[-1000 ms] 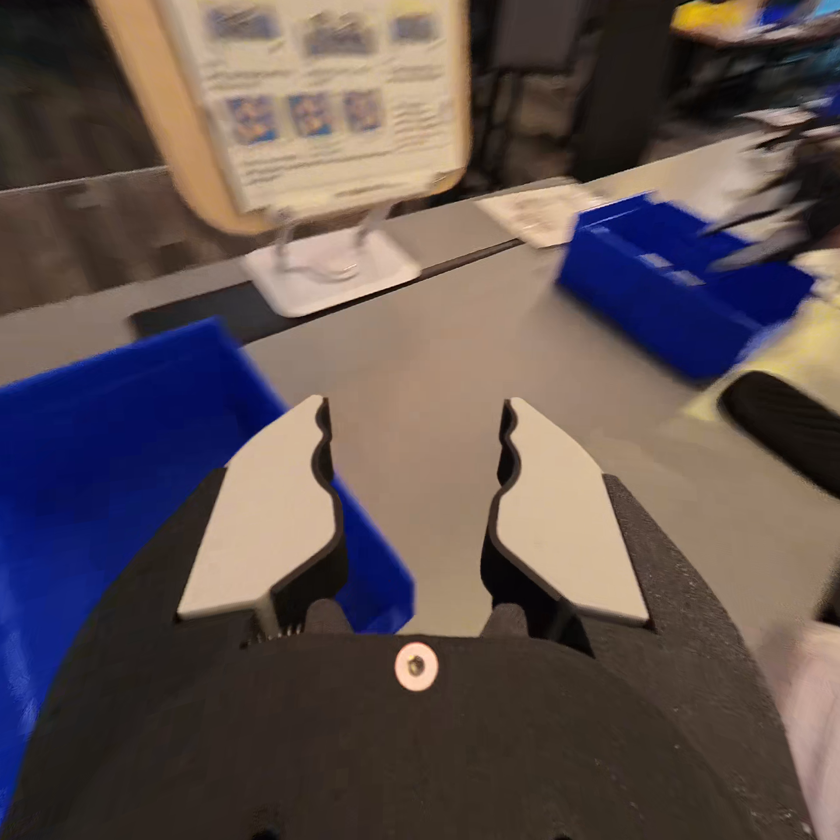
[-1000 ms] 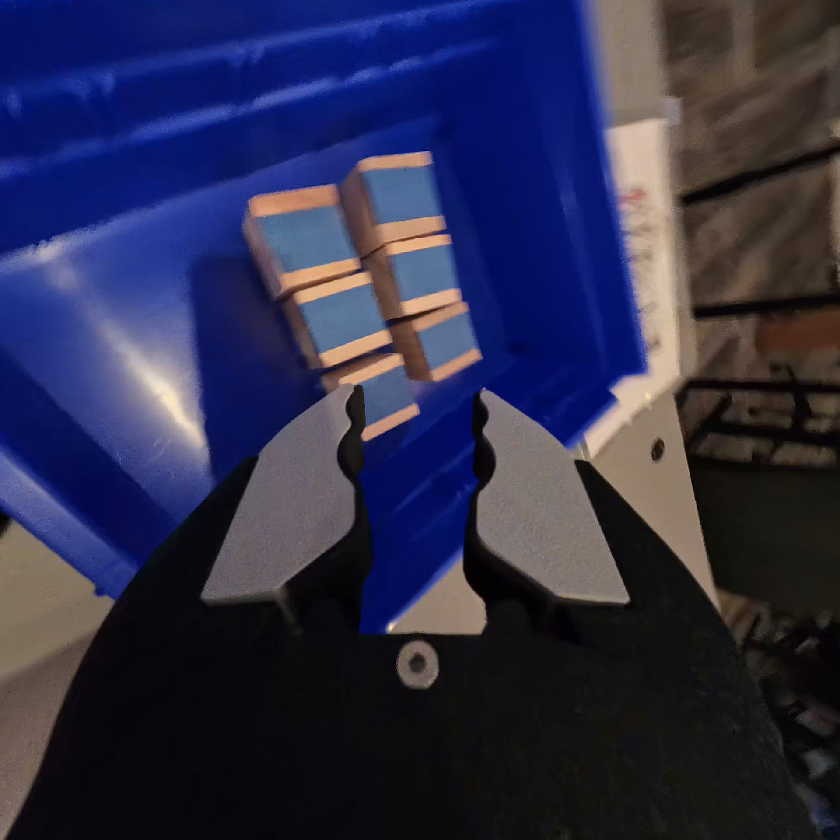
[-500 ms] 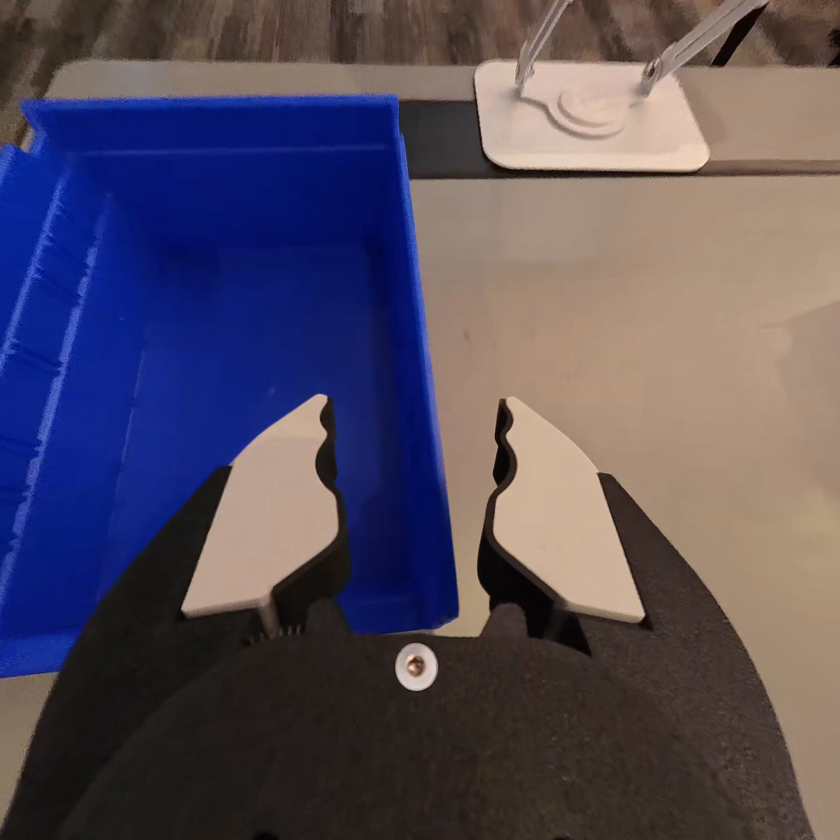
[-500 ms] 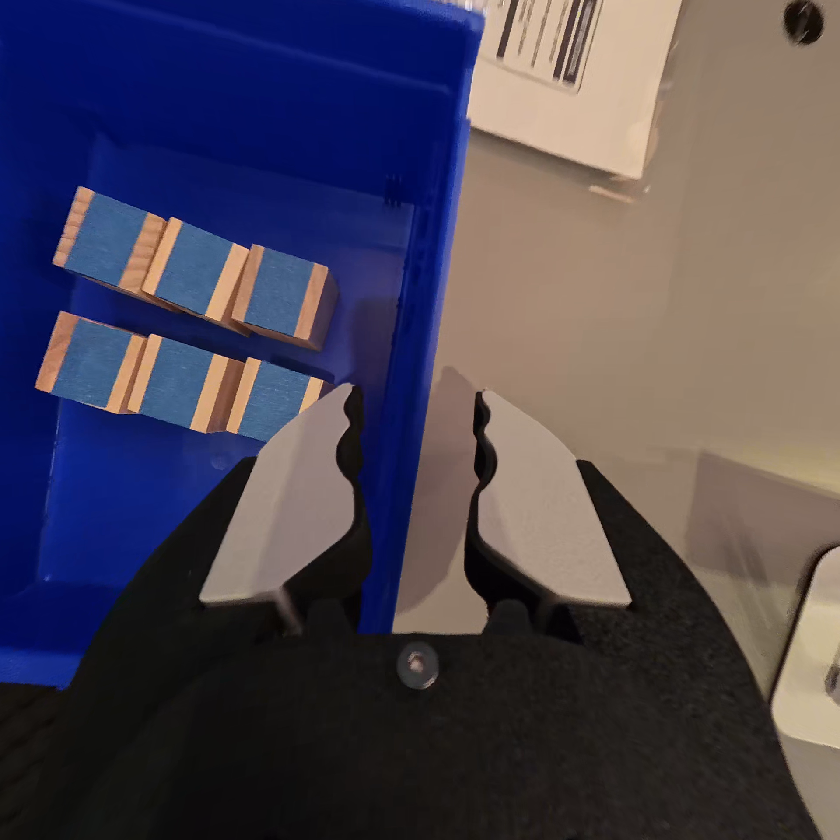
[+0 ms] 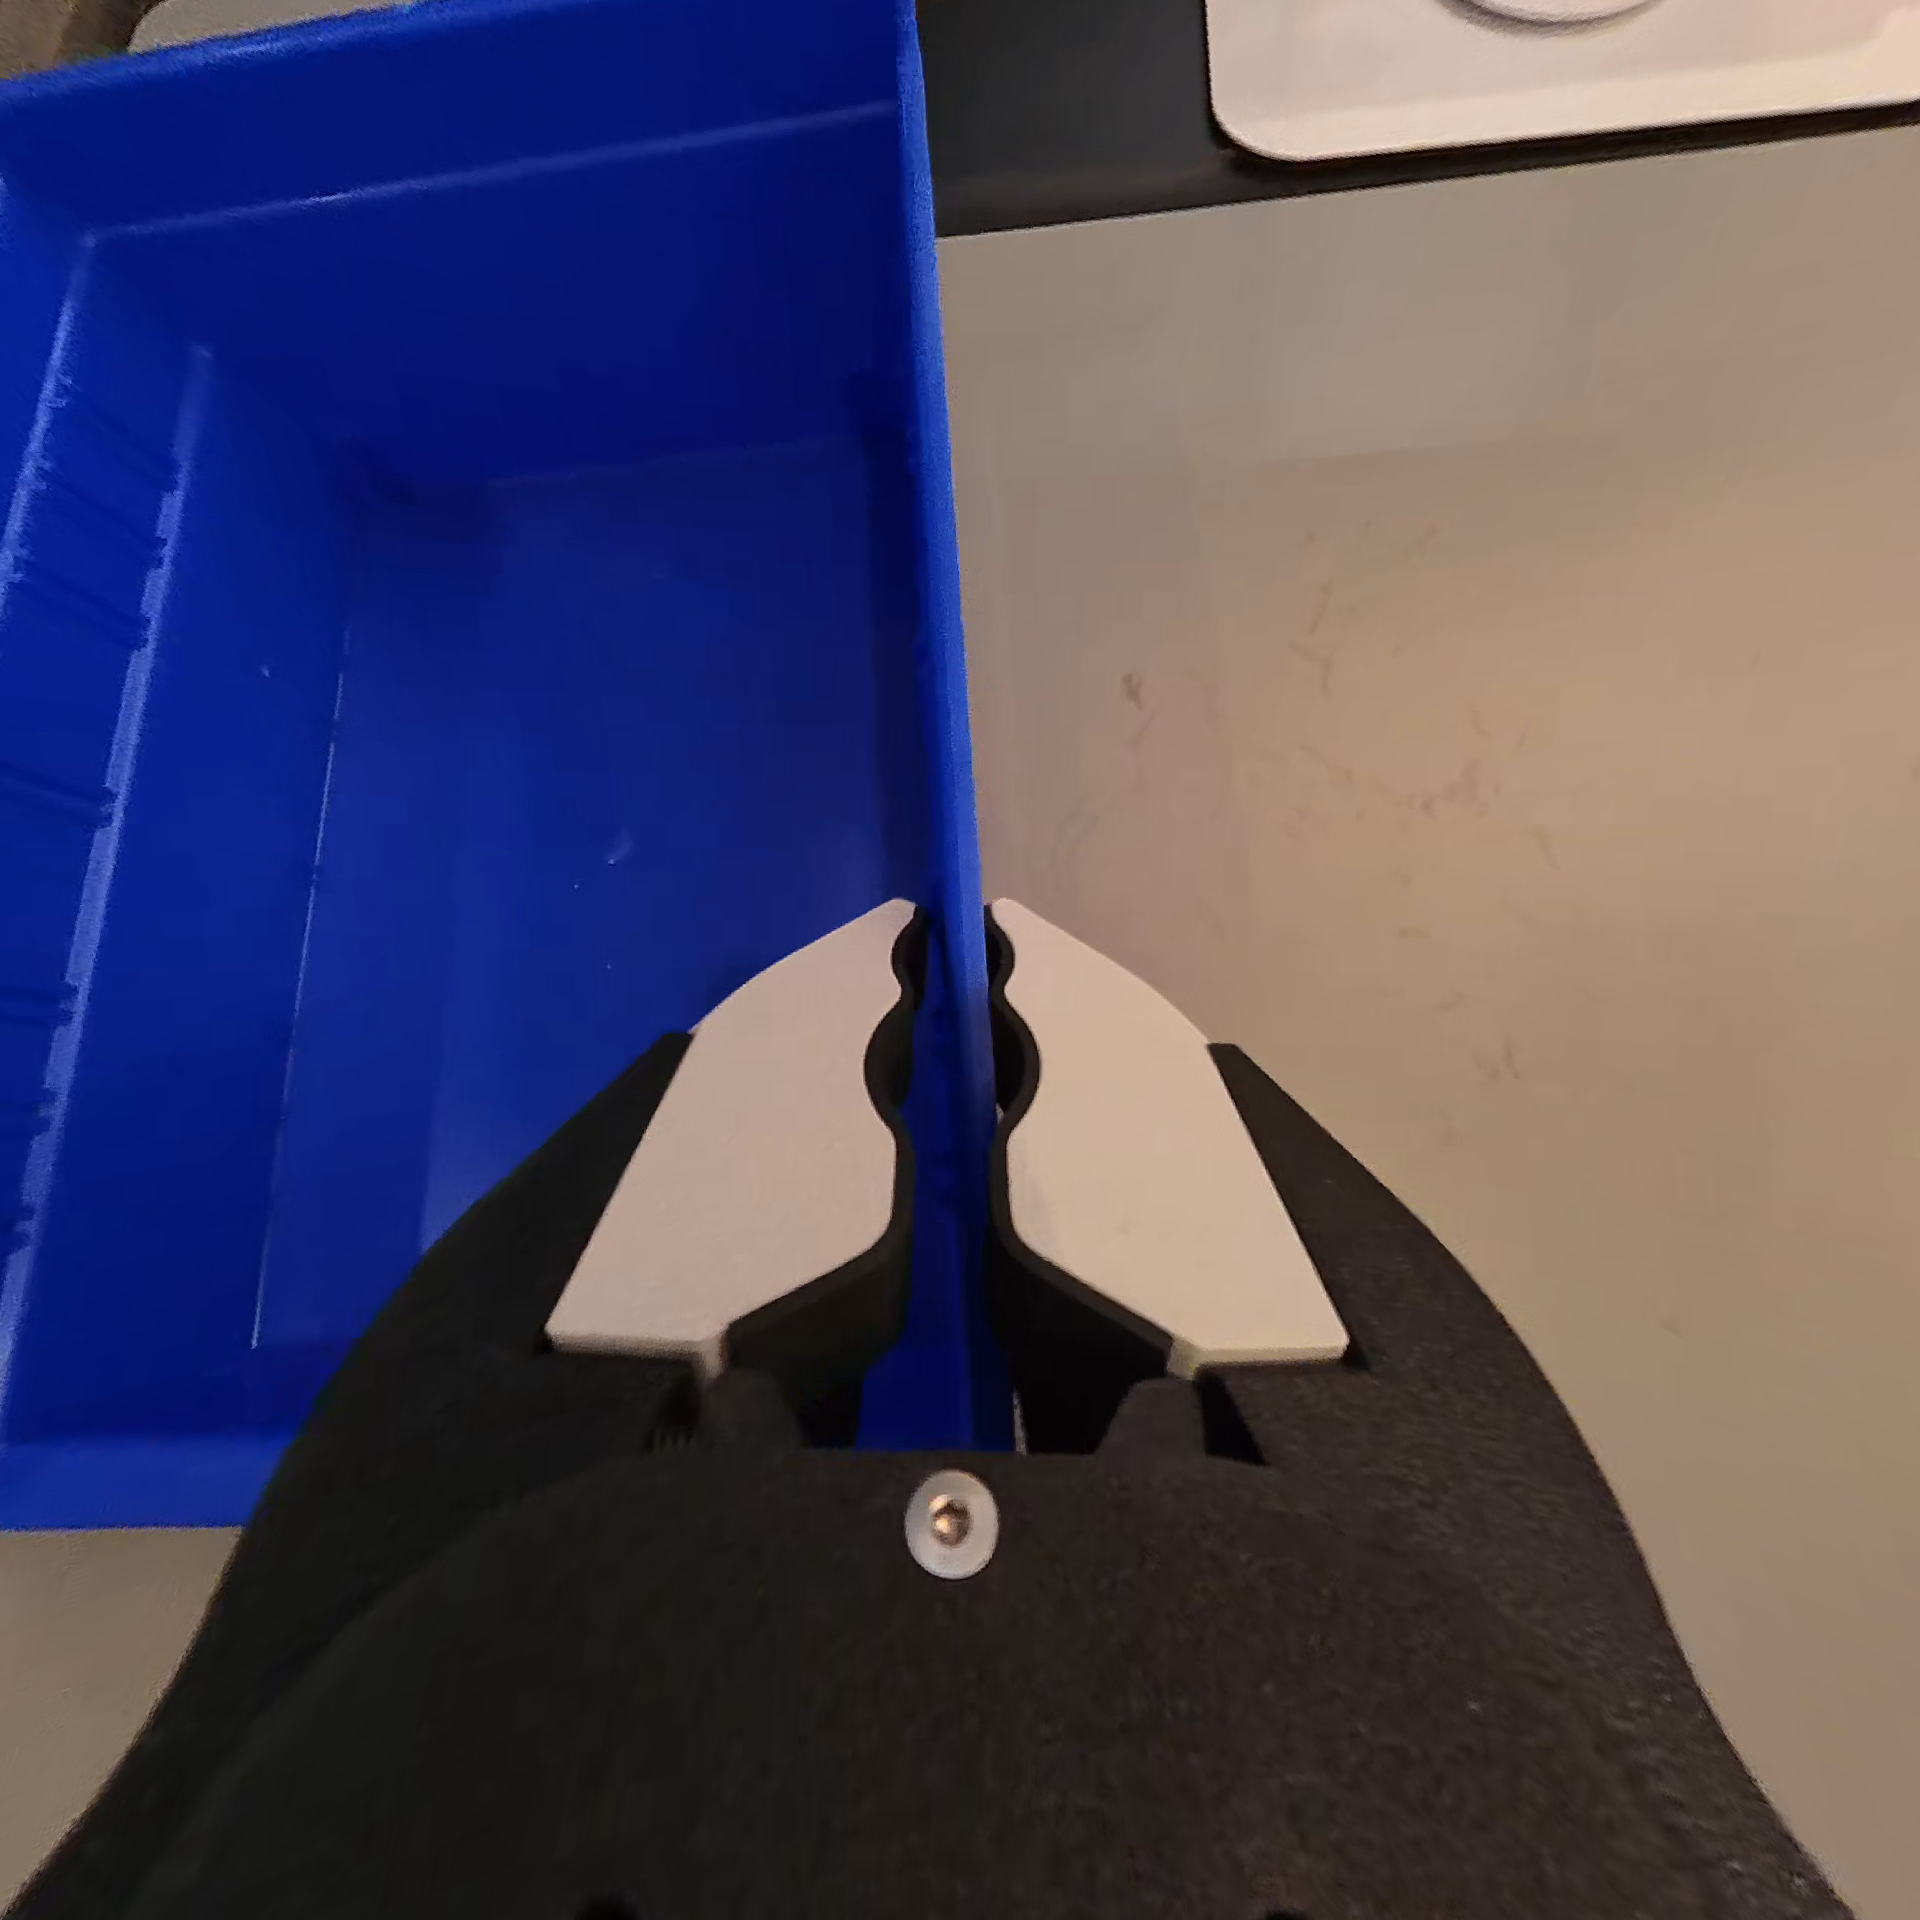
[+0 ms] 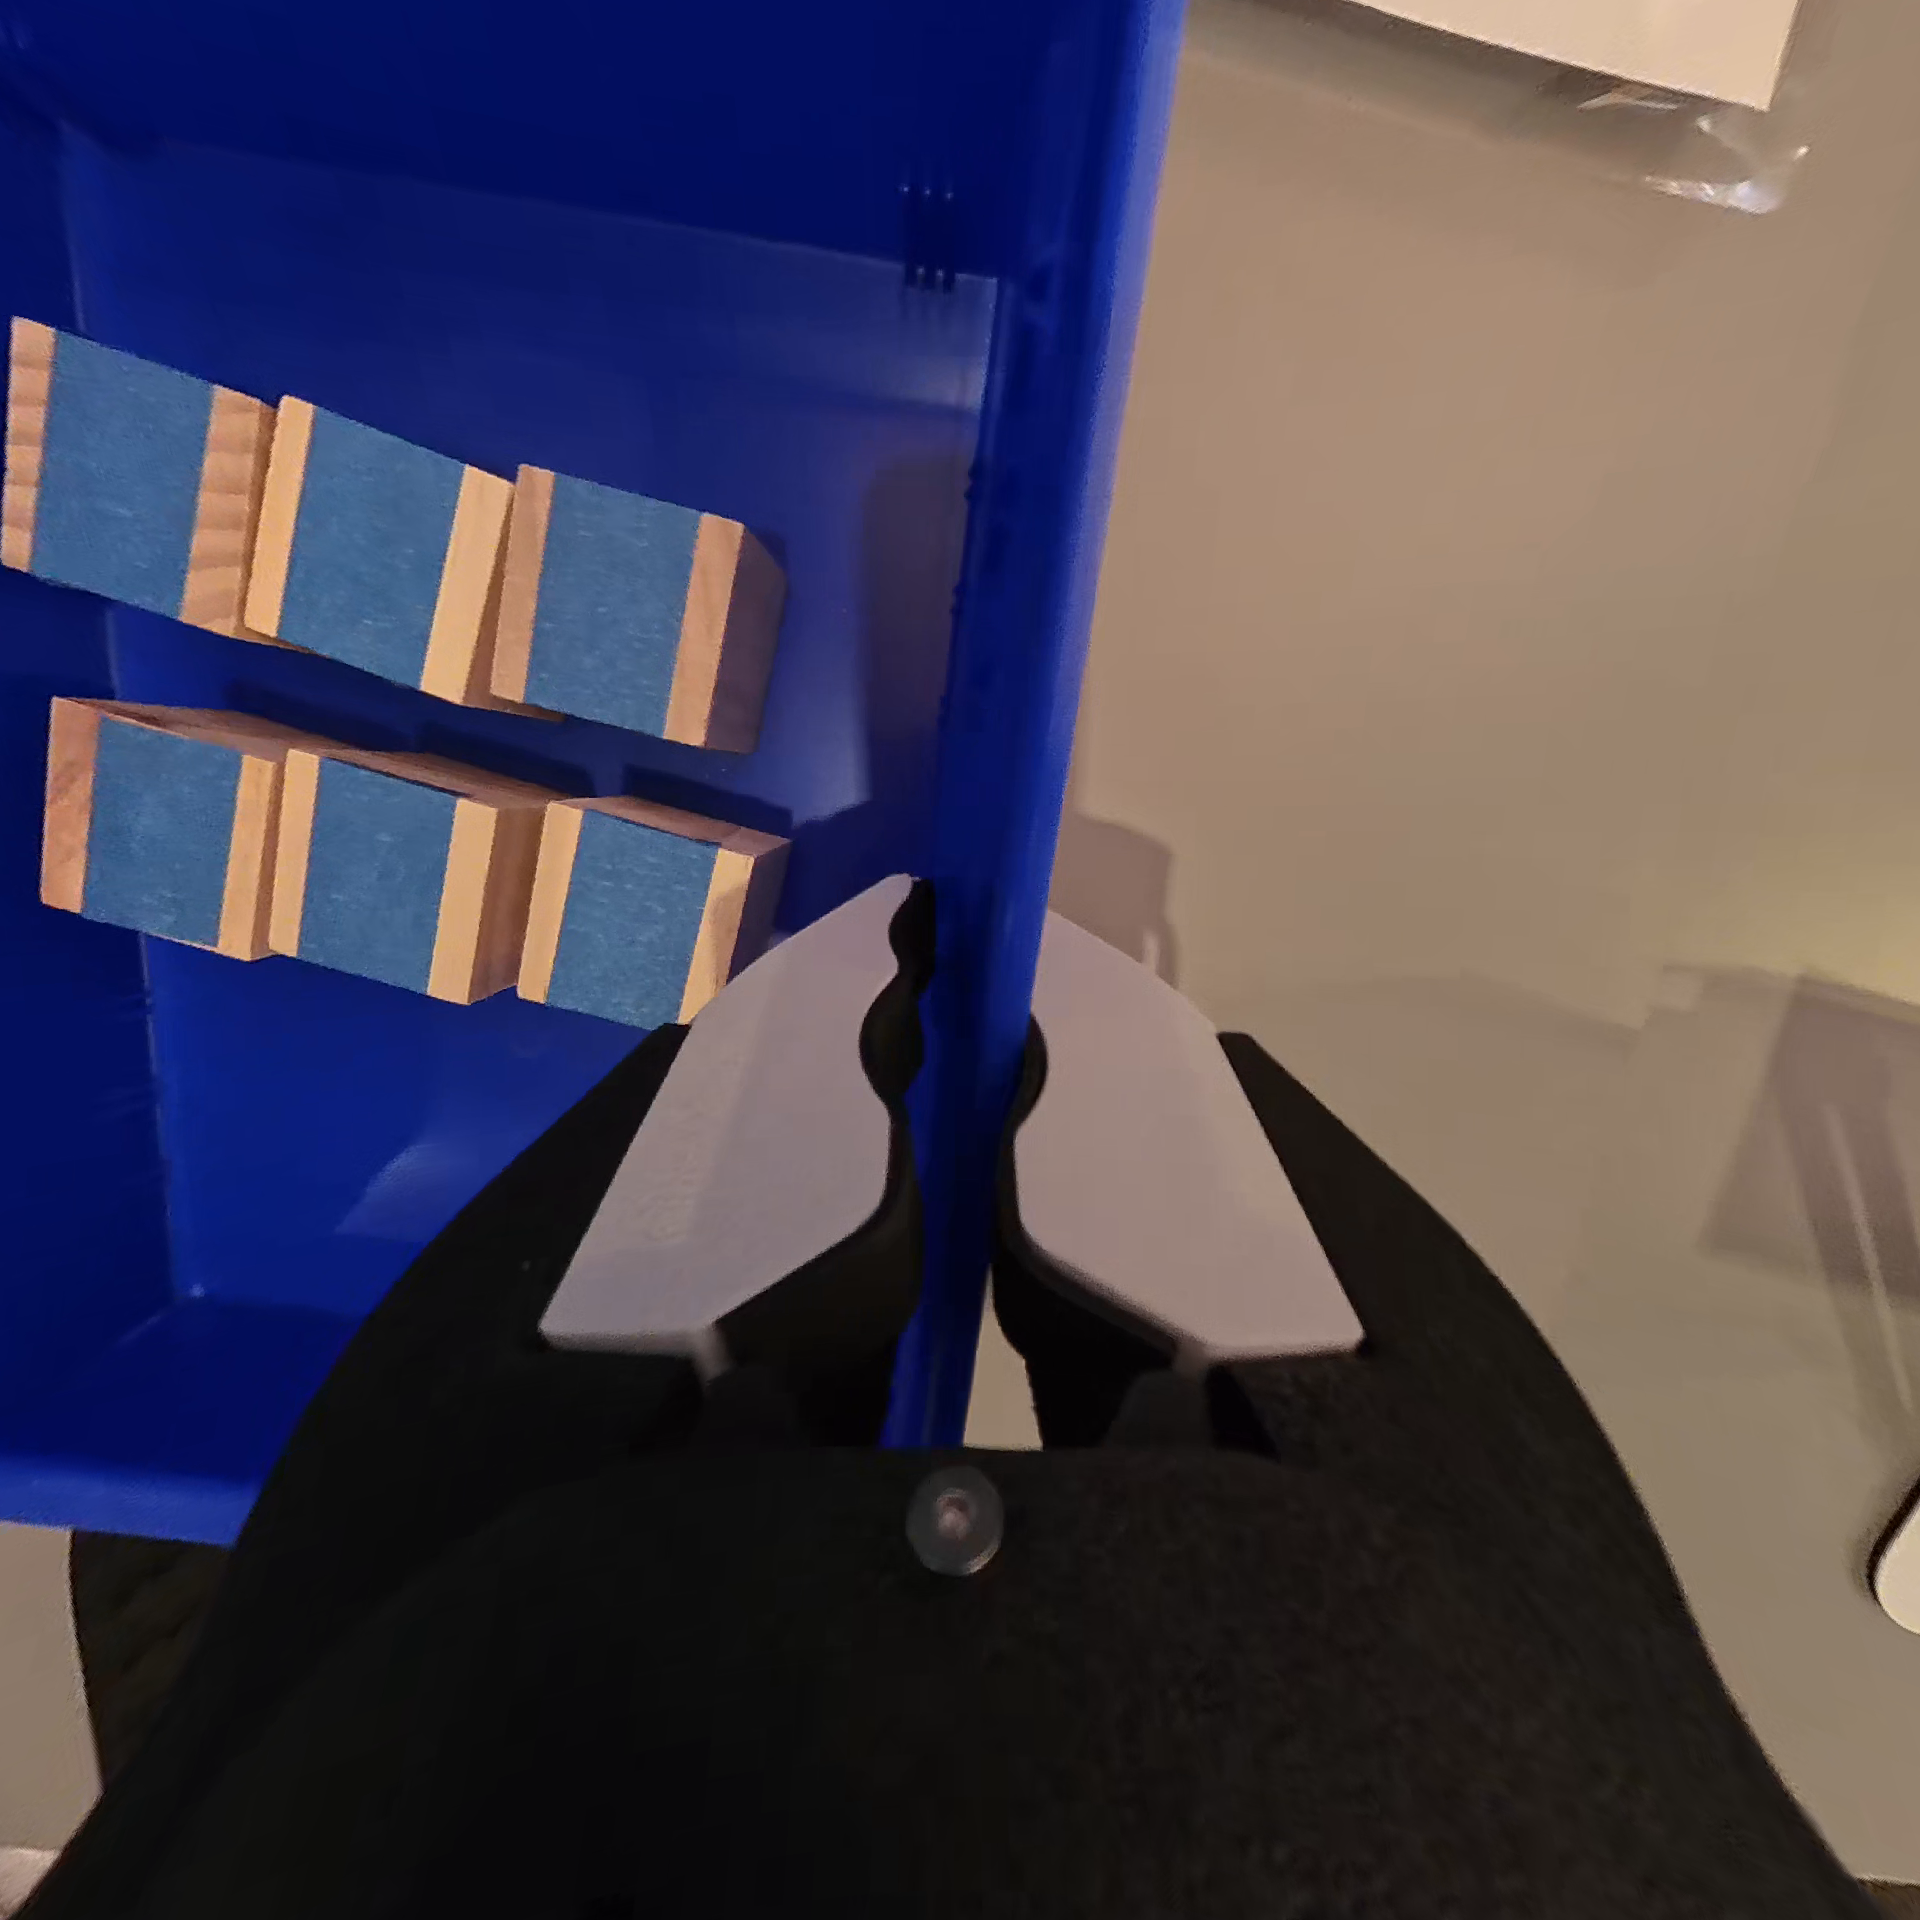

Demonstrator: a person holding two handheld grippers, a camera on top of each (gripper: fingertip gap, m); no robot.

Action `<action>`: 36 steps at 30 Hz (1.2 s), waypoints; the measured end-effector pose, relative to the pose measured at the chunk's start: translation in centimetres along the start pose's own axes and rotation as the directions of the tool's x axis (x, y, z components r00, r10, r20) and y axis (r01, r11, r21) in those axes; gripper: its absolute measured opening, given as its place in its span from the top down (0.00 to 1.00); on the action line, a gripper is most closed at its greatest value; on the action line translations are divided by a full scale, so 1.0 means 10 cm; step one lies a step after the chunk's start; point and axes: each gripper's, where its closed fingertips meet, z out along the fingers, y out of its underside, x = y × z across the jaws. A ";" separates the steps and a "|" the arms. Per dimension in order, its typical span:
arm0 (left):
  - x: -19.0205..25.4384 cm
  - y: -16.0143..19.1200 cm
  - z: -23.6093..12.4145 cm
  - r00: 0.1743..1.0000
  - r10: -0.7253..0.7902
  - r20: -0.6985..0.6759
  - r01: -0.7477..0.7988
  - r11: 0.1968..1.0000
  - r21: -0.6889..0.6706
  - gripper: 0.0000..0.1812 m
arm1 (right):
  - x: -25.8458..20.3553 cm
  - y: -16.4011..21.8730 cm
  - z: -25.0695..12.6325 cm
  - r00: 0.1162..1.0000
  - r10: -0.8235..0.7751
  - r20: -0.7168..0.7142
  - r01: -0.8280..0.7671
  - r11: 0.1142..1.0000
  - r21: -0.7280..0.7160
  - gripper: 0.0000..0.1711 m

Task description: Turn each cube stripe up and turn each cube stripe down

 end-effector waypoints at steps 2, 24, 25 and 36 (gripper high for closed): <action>0.01 0.00 0.00 1.000 0.001 0.007 -0.001 1.000 -0.008 0.95 | 0.00 -0.01 0.00 1.000 0.008 0.002 -0.008 1.000 -0.003 0.95; 0.91 0.03 -0.16 0.981 0.191 0.044 -0.192 0.981 0.026 0.96 | 0.01 -0.01 0.06 1.000 -0.027 -0.014 0.026 0.999 -0.041 0.93; 0.98 0.03 -0.18 0.975 0.217 0.051 -0.219 0.975 0.032 0.96 | 0.00 -0.01 0.06 1.000 -0.018 -0.005 0.018 0.999 -0.041 0.94; 1.70 0.01 -0.25 0.945 0.328 -0.011 -0.326 0.943 0.063 0.93 | -0.16 0.00 0.05 0.998 0.048 0.027 -0.047 0.998 -0.043 0.96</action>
